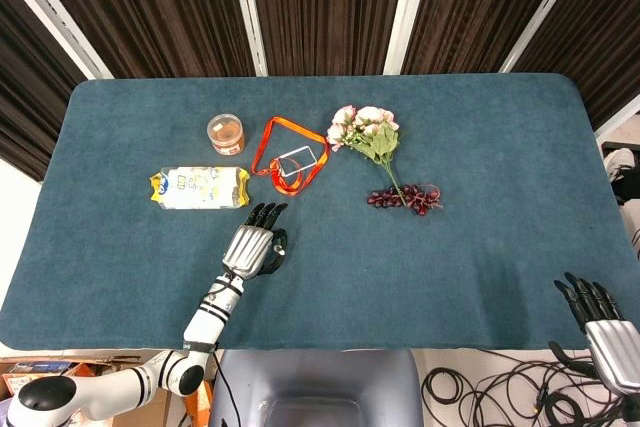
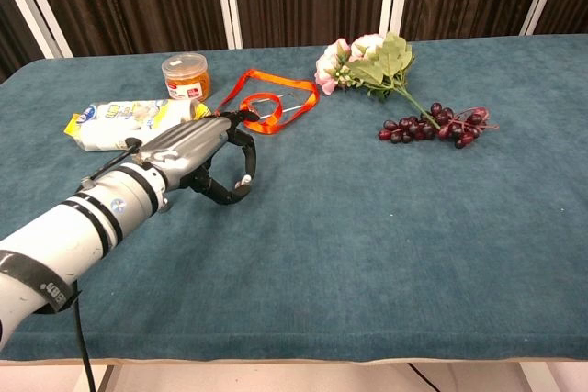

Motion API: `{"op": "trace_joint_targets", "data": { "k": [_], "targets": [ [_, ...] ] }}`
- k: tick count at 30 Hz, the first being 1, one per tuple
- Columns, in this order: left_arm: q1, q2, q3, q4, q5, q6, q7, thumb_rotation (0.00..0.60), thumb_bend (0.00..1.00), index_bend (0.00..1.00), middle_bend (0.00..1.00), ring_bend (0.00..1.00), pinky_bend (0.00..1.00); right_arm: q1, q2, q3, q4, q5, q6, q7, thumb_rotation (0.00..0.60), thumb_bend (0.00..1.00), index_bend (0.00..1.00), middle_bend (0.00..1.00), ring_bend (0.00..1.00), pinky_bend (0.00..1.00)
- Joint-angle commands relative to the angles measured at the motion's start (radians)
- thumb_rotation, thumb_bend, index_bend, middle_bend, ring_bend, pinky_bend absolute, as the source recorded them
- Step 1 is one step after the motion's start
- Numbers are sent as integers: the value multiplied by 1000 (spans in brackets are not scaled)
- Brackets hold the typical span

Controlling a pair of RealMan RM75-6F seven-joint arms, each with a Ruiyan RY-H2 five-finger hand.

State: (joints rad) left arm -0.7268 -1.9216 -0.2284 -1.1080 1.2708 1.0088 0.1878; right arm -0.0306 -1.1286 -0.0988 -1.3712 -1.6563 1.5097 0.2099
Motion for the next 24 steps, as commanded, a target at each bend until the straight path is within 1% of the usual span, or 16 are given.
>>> {"op": "trace_joint_targets", "data": {
  "k": [1, 8, 24],
  "targets": [
    [-3, 0, -3, 2, -8, -7, 0, 600, 376, 608, 66, 0, 0, 0, 0, 1, 0, 1, 1, 1, 600, 210, 0, 0, 0, 0],
    [-20, -3, -27, 5, -44, -39, -16, 600, 376, 586, 68, 0, 0, 1, -1, 0, 1, 1, -2, 0, 600, 210, 0, 0, 0, 0],
    [-28, 12, -54, 11, -103, -62, -35, 600, 377, 583, 76, 0, 0, 1, -3, 0, 1, 2, -6, -5, 600, 209, 0, 0, 0, 0]
  ]
}}
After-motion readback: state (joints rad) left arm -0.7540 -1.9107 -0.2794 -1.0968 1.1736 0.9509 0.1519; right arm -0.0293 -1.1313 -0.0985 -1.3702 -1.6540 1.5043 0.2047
